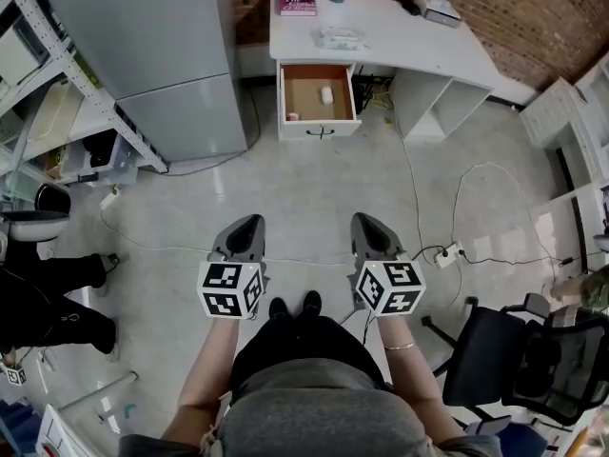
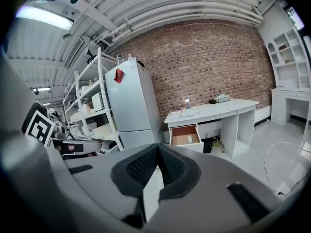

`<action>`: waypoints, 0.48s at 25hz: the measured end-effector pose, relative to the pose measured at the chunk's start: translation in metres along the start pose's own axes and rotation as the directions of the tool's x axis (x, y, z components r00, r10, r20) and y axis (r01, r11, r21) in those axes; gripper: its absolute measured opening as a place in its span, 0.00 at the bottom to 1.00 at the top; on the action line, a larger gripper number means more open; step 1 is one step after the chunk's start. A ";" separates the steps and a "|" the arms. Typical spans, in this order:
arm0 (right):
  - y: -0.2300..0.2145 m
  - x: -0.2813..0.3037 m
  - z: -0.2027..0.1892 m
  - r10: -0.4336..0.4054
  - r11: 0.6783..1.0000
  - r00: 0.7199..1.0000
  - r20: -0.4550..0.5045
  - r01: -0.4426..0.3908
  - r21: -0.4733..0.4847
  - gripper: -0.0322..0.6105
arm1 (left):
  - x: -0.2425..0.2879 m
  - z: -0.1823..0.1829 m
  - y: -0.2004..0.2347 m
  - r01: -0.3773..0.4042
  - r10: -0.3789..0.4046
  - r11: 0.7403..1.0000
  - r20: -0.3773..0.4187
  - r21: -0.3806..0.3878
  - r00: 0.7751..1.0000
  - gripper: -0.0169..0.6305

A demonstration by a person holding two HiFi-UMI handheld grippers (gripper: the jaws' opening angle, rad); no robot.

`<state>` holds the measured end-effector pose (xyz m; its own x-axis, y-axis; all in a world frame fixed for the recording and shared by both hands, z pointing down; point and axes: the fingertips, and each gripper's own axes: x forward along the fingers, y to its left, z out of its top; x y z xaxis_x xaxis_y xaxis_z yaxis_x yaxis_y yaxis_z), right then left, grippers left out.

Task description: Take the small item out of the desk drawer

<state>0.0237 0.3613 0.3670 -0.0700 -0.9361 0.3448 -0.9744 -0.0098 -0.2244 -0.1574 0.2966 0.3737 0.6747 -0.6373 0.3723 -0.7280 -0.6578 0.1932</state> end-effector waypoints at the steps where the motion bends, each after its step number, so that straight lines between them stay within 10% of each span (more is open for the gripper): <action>1: -0.003 0.000 0.003 0.004 1.000 1.000 0.009 -0.004 -0.001 0.05 | 0.002 0.003 -0.002 -0.007 0.007 1.000 0.006 0.007 1.000 0.07; 12: -0.043 0.001 0.024 0.038 0.999 0.997 0.066 -0.038 -0.002 0.12 | 0.026 0.026 -0.031 -0.049 0.048 0.999 0.071 0.011 0.996 0.07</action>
<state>0.0711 0.3528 0.3553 -0.0928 -0.9569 0.2753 -0.9716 0.0266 -0.2351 -0.1146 0.2900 0.3534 0.6459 -0.6949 0.3162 -0.7587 -0.6304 0.1644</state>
